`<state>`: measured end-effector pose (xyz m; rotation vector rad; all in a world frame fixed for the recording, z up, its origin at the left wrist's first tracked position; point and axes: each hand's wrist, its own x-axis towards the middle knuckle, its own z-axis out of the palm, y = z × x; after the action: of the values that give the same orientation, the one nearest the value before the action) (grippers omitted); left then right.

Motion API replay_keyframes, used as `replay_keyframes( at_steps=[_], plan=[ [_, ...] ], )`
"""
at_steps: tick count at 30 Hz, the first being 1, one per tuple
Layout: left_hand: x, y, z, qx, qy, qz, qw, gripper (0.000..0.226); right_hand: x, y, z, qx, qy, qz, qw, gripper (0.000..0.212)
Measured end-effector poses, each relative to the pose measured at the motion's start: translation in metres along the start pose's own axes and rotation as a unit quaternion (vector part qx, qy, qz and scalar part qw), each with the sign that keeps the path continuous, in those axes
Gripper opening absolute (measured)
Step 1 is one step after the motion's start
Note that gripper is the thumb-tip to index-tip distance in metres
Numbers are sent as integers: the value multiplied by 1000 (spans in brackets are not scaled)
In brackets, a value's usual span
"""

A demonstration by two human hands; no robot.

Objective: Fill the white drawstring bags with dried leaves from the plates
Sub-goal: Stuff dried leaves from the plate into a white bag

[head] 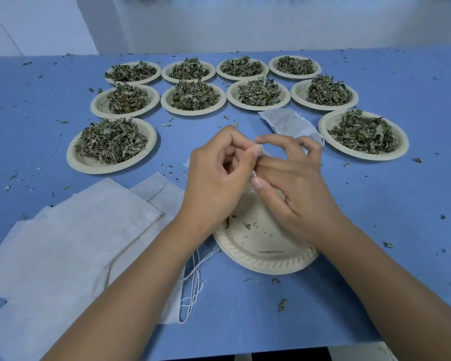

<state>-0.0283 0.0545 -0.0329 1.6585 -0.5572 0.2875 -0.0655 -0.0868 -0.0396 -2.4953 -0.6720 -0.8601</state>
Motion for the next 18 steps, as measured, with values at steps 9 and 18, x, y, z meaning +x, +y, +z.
replay_keyframes(
  at_steps=[9, 18],
  plan=[
    [5, -3, -3, 5, 69, -11, 998, 18, 3, 8, -4, -91, 63, -9, 994, 14],
    [5, -2, -3, -8, 66, -29, 997, 20, 2, 11, -5, -80, 123, -9, 989, 12]
  ],
)
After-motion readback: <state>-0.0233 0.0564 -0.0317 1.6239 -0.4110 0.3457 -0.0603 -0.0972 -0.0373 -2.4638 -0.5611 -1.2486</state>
